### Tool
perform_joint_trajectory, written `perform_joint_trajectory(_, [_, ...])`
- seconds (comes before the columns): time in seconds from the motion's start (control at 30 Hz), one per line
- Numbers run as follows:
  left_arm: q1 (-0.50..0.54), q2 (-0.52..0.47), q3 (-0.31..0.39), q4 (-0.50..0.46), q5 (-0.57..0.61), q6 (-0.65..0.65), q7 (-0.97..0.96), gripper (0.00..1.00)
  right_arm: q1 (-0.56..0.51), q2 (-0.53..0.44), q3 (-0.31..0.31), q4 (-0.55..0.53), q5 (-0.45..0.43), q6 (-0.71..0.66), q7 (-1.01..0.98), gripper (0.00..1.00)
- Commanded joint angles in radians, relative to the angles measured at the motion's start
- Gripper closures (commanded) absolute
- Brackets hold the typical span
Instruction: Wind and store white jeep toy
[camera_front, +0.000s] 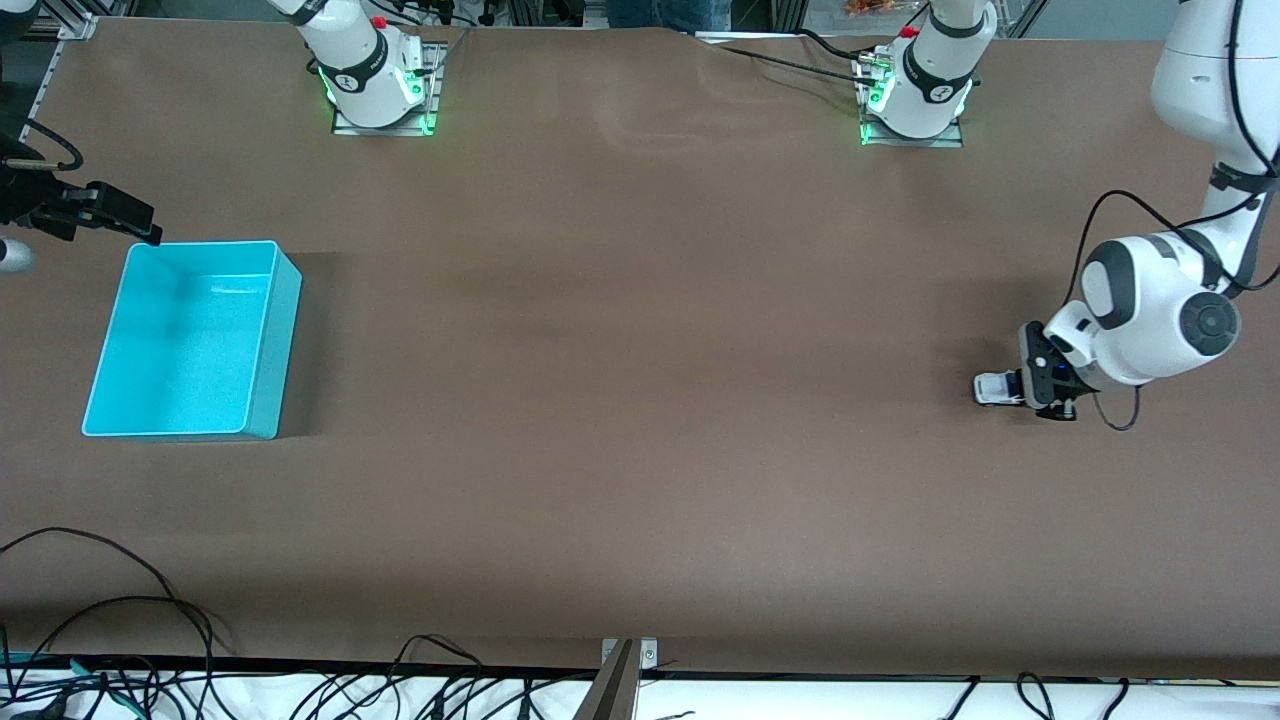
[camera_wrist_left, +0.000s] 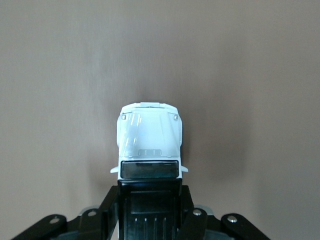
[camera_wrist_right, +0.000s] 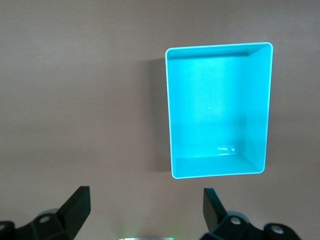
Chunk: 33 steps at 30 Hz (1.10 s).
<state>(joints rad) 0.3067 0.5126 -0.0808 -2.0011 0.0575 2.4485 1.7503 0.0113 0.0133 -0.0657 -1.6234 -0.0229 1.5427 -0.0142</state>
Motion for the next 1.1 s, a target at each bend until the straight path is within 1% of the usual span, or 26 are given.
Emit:
perform_joint_trajectory(0.0, [0.06,0.069,-0.007,0.021,0.016,0.004,0.078,0.85,-0.002,0.002,0.001,0.011,-0.003,-0.006,0.002,0.0])
perform_joint_trajectory(0.33, [0.117,0.09,-0.005,0.048,0.016,0.004,0.147,0.83,-0.004,0.002,0.0,0.011,-0.003,-0.006,0.002,0.0])
perform_joint_trajectory(0.53, [0.143,0.135,-0.005,0.096,0.018,0.004,0.167,0.82,-0.002,0.002,0.0,0.011,-0.003,-0.004,0.002,0.0])
perform_joint_trajectory(0.63, [0.149,0.138,-0.004,0.11,0.016,0.004,0.195,0.82,-0.002,0.002,0.0,0.011,-0.003,-0.004,0.002,0.0])
perform_joint_trajectory(1.07, [0.186,0.138,-0.002,0.116,0.018,0.004,0.207,0.82,-0.002,0.002,0.0,0.011,-0.003,-0.004,0.002,0.0])
